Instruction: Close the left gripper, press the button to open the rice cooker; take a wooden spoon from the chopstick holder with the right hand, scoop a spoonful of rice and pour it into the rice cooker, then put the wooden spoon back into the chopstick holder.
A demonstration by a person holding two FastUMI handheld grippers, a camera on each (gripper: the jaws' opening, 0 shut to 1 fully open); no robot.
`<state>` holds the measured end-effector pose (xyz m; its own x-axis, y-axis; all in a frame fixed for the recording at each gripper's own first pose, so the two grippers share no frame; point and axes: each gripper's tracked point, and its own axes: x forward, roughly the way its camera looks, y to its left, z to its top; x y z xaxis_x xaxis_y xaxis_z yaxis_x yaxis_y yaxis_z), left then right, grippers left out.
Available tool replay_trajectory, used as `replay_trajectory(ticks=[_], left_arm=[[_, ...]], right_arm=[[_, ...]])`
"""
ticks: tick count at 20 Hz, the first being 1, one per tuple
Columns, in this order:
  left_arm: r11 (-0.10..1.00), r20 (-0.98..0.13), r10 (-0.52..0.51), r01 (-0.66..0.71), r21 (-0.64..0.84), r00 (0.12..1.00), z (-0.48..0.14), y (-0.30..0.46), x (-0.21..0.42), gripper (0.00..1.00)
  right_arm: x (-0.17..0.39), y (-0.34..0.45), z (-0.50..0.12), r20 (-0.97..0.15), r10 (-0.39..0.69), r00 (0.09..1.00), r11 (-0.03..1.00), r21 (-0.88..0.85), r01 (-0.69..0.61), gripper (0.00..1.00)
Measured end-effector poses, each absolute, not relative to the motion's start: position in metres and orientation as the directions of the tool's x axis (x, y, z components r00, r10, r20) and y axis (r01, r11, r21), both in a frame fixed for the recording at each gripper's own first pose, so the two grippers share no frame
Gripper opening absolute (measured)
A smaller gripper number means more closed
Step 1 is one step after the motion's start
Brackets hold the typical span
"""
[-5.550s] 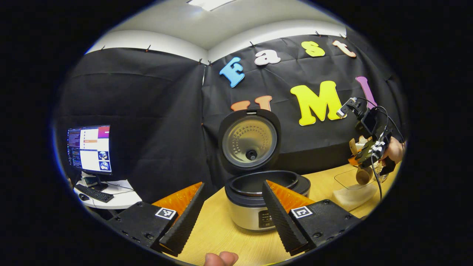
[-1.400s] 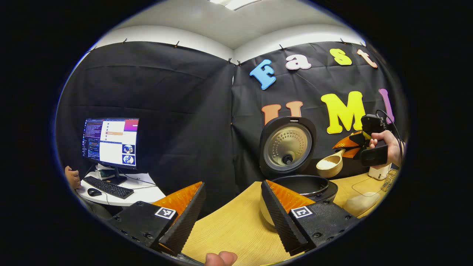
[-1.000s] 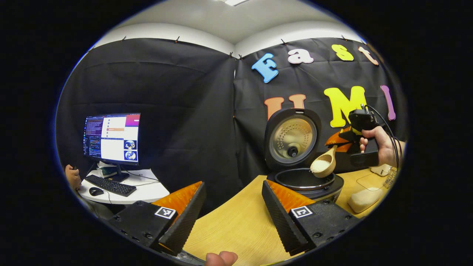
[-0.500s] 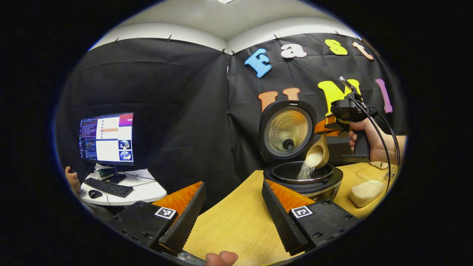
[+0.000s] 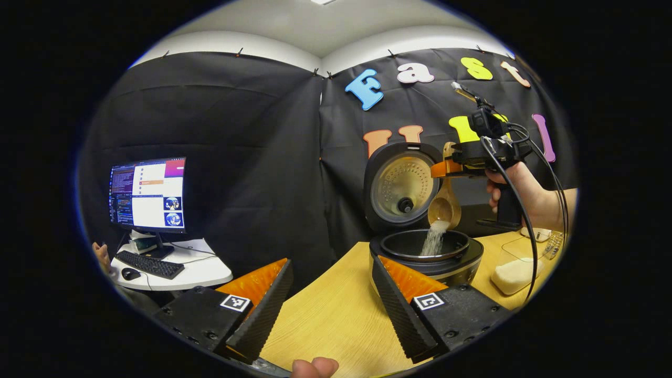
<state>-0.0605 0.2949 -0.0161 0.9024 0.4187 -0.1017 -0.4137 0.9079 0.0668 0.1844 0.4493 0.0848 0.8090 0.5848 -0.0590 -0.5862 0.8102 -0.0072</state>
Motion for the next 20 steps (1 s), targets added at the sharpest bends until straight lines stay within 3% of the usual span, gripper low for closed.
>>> replay_trajectory(ticks=[5, 10, 15, 20], left_arm=[[0.903, -0.091, 0.429, -0.424, 0.064, 0.899, -0.014, 0.299, -0.064, 0.97], [0.904, -0.093, 0.427, -0.422, 0.066, 0.899, -0.014, 0.299, -0.064, 0.97], [0.902, -0.081, 0.432, -0.428, 0.058, 0.898, -0.010, 0.300, -0.066, 0.97], [0.905, -0.067, 0.425, -0.423, 0.044, 0.903, -0.005, 0.296, -0.067, 0.97]], right_arm=[[0.161, 0.465, 0.097, 0.027, 0.599, 0.800, 0.778, -0.256, -0.574, 0.00], [0.153, 0.474, 0.093, 0.034, 0.618, 0.785, 0.753, -0.311, -0.579, 0.00], [0.153, 0.469, 0.095, 0.037, 0.615, 0.787, 0.764, -0.272, -0.585, 0.00], [0.164, 0.450, 0.096, 0.018, 0.611, 0.792, 0.791, -0.069, -0.608, 0.01]])
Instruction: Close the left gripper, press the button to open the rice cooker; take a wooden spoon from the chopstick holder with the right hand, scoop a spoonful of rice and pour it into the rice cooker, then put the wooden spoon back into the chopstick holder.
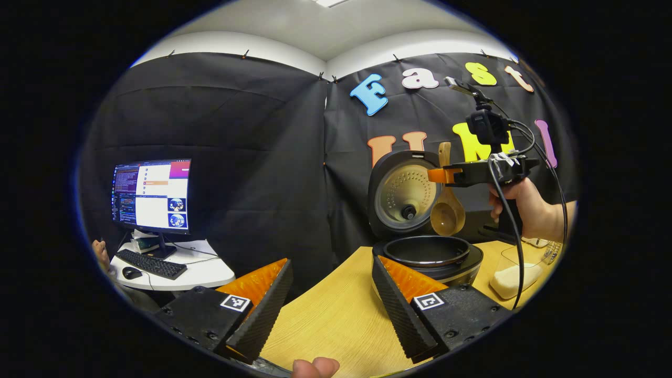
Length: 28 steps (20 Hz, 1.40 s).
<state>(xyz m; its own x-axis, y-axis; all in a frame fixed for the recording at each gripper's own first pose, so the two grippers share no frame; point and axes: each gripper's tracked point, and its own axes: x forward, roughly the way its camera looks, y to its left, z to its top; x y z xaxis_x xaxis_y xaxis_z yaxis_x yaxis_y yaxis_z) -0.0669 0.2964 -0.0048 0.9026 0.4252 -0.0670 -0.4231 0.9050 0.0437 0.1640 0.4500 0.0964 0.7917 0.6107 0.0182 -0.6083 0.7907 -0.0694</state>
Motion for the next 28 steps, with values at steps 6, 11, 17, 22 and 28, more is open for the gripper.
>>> replay_trajectory(ticks=[6, 11, 17, 22, 28], left_arm=[[0.911, -0.058, 0.413, -0.412, 0.028, 0.909, -0.001, 0.290, -0.064, 0.97], [0.929, -0.071, 0.370, -0.370, 0.016, 0.926, -0.001, 0.266, -0.055, 0.97], [0.948, -0.072, 0.318, -0.315, 0.046, 0.945, 0.003, 0.222, -0.039, 0.97], [0.965, -0.064, 0.261, -0.261, 0.010, 0.963, 0.009, 0.180, -0.028, 0.97], [0.976, -0.052, 0.216, -0.216, 0.008, 0.975, 0.017, 0.140, -0.022, 0.97]], right_arm=[[0.185, 0.406, 0.102, -0.018, 0.605, 0.796, 0.770, 0.268, -0.579, 0.00], [0.198, 0.351, 0.106, -0.043, 0.597, 0.801, 0.692, 0.533, -0.487, 0.00], [0.219, 0.223, 0.114, -0.028, 0.475, 0.880, 0.718, 0.590, -0.369, 0.00], [0.220, 0.114, 0.125, 0.000, 0.364, 0.931, 0.752, 0.590, -0.294, 0.00], [0.216, -0.015, 0.126, 0.002, 0.201, 0.980, 0.824, 0.540, -0.171, 0.00]])
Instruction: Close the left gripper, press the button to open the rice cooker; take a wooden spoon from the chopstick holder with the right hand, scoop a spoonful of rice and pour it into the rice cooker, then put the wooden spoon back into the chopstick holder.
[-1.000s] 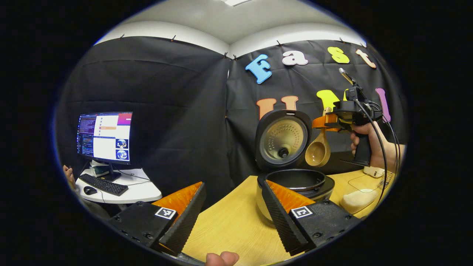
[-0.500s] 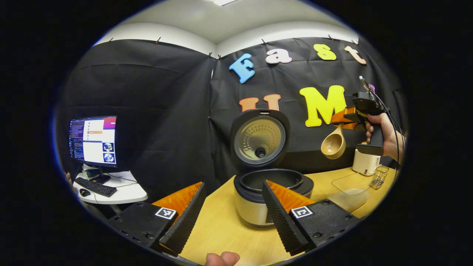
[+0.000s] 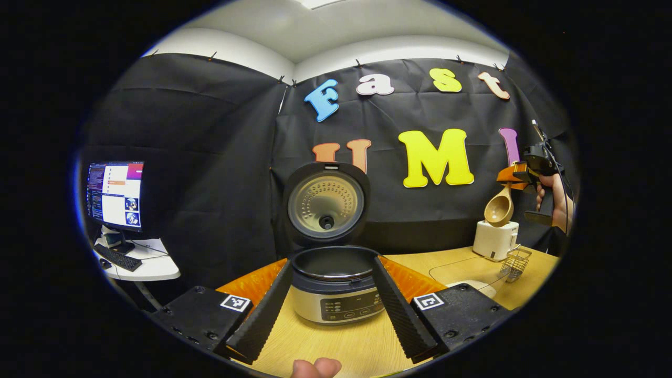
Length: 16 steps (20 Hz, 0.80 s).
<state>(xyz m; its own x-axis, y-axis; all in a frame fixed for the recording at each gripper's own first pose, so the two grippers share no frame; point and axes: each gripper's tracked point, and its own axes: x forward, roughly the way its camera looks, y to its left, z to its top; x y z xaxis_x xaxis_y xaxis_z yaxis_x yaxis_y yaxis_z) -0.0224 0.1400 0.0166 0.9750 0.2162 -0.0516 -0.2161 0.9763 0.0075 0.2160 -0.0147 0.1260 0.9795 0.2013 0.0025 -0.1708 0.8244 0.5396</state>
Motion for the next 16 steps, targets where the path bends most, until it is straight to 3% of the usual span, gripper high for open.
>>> replay_trajectory(ticks=[10, 16], left_arm=[[0.979, -0.046, 0.202, -0.203, -0.010, 0.978, 0.035, 0.113, -0.025, 0.97], [0.981, -0.040, 0.196, -0.196, 0.003, 0.980, 0.041, 0.107, -0.030, 0.97]], right_arm=[[0.214, -0.125, 0.077, -0.025, 0.012, 1.000, 0.930, 0.367, -0.002, 0.00], [0.200, -0.120, 0.054, -0.033, -0.016, 0.999, 0.964, 0.263, 0.024, 0.00]])
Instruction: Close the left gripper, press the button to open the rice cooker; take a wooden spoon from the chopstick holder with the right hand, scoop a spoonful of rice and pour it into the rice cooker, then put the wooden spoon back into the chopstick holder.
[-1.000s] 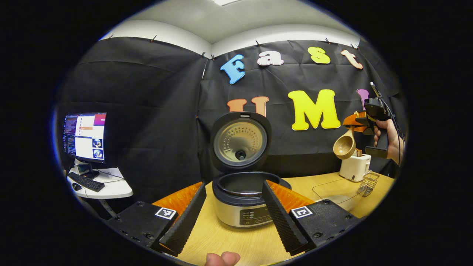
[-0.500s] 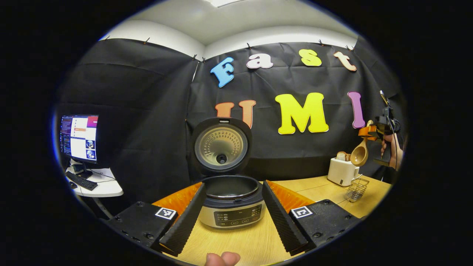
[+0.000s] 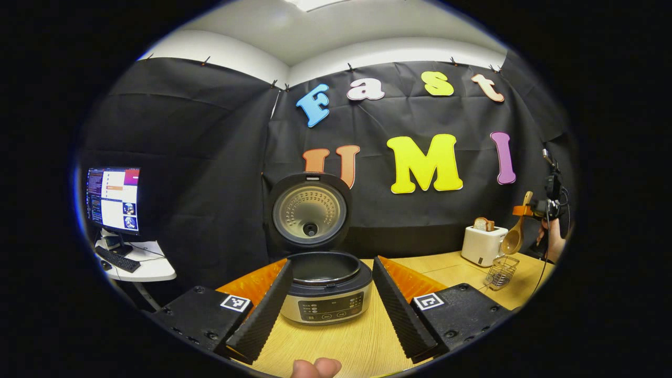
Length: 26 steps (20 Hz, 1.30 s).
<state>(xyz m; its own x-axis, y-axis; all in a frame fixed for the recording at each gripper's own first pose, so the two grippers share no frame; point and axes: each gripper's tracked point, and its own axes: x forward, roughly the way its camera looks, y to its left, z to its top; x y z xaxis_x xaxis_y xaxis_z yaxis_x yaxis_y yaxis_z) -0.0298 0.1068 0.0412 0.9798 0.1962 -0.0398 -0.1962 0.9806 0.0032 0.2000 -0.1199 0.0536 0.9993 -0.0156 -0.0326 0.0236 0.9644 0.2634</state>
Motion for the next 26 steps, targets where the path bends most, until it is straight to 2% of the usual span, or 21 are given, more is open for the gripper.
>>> replay_trajectory(ticks=[9, 15, 19, 21, 23, 24, 25, 26], left_arm=[[0.978, -0.044, 0.207, -0.206, 0.008, 0.977, 0.041, 0.117, -0.039, 0.97], [0.975, -0.047, 0.221, -0.221, 0.009, 0.974, 0.041, 0.127, -0.044, 0.97], [0.977, -0.056, 0.211, -0.211, -0.002, 0.976, 0.040, 0.124, -0.043, 0.97], [0.980, -0.056, 0.200, -0.200, -0.001, 0.978, 0.041, 0.121, -0.041, 0.96], [0.981, -0.052, 0.196, -0.196, 0.007, 0.979, 0.044, 0.121, -0.039, 0.97], [0.982, -0.050, 0.191, -0.190, 0.007, 0.980, 0.046, 0.119, -0.037, 0.97], [0.982, -0.047, 0.187, -0.187, 0.006, 0.981, 0.047, 0.117, -0.035, 0.96], [0.983, -0.047, 0.182, -0.182, 0.007, 0.982, 0.048, 0.116, -0.034, 0.97]], right_arm=[[0.200, -0.105, 0.025, -0.010, -0.023, 1.000, 0.992, 0.122, 0.024, 0.00], [0.199, -0.105, 0.002, -0.029, -0.033, 0.999, 0.996, 0.084, 0.036, 0.01], [0.200, -0.108, -0.006, -0.044, -0.038, 0.998, 0.994, 0.099, 0.042, 0.05], [0.199, -0.111, -0.004, -0.043, -0.036, 0.998, 0.994, 0.099, 0.041, 0.08], [0.198, -0.113, -0.003, -0.047, -0.034, 0.998, 0.994, 0.103, 0.039, 0.18], [0.198, -0.114, -0.003, -0.046, -0.038, 0.998, 0.994, 0.098, 0.043, 0.27], [0.195, -0.118, 0.002, -0.033, -0.044, 0.999, 0.995, 0.090, 0.047, 0.26], [0.191, -0.123, 0.009, -0.018, -0.062, 0.998, 0.995, 0.080, 0.063, 0.31]])
